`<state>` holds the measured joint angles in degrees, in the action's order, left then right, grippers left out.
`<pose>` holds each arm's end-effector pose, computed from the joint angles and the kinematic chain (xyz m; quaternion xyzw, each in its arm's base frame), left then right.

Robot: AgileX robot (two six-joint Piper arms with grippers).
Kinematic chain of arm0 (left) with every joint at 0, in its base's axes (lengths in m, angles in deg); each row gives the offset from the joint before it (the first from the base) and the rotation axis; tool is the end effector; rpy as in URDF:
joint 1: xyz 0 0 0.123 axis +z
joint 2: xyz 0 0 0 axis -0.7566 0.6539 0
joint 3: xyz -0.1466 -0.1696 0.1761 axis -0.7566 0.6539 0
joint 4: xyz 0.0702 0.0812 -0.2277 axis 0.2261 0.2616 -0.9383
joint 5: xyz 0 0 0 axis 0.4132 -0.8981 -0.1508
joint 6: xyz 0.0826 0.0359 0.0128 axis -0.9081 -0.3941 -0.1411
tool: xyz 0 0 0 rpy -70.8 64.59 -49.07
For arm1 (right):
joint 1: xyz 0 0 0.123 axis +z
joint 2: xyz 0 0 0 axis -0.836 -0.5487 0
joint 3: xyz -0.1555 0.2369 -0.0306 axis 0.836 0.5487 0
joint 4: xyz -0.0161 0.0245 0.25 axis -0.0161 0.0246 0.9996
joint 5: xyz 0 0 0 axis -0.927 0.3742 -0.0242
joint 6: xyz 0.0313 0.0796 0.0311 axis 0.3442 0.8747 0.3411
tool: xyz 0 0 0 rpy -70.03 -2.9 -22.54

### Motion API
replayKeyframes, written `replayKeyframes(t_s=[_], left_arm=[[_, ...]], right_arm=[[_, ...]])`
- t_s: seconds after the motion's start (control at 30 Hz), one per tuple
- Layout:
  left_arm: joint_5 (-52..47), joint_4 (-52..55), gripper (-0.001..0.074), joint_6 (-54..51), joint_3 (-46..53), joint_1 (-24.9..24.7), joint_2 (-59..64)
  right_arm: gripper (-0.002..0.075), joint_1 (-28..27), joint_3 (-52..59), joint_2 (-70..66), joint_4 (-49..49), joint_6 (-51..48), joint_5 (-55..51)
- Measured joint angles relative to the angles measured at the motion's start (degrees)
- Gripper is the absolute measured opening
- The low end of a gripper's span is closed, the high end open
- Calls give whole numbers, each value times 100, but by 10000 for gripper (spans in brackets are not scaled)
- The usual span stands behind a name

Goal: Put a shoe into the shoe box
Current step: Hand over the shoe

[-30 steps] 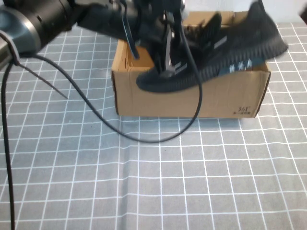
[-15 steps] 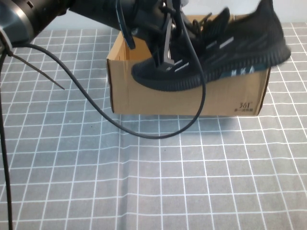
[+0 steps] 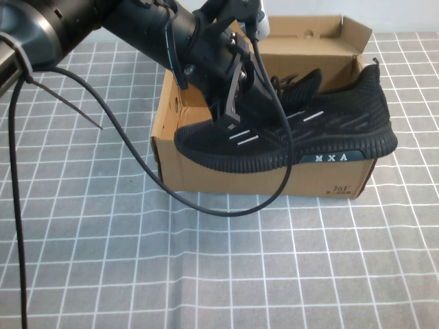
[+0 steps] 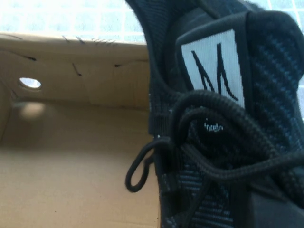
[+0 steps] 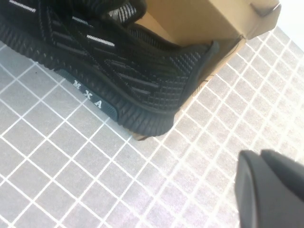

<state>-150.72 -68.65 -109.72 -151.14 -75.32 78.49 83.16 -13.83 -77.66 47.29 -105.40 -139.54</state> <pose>0.3424 -0.2332 0.3508 0.6829 0.6096 -0.2504 0.3153 0.1733 0.0728 0.4690 -0.3334 0.8504 -0.0362 0.4053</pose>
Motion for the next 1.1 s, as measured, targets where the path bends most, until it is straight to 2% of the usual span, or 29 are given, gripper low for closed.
replayKeyframes(t_s=[0.3, 0.43, 0.5, 0.7, 0.8, 0.87, 1.0, 1.1], left_arm=[[-7, 0, 20, 61, -10, 0, 0], [-7, 107, 20, 61, -10, 0, -11], [-7, 201, 20, 61, -10, 0, -63], [-7, 249, 20, 28, -10, 0, -258], [-13, 260, 20, -53, -10, 0, -336], [-28, 273, 20, -190, -12, 0, -376], [-50, 412, 20, -311, -22, 0, -377], [-50, 492, 20, -460, -22, 0, -377]], right_arm=[[-16, 0, 0, -56, 491, -45, 305], [6, 0, 0, -394, 930, -592, 665], [45, 0, 0, -607, 1060, -824, 800], [248, 0, 2, -1278, 926, -1007, 1619], [289, 0, 2, -1479, 902, -991, 1954], [298, 0, 2, -1526, 962, -676, 2182], [303, 0, 2, -1552, 961, 824, 2625], [303, 0, -158, -1631, 953, 1305, 2429]])
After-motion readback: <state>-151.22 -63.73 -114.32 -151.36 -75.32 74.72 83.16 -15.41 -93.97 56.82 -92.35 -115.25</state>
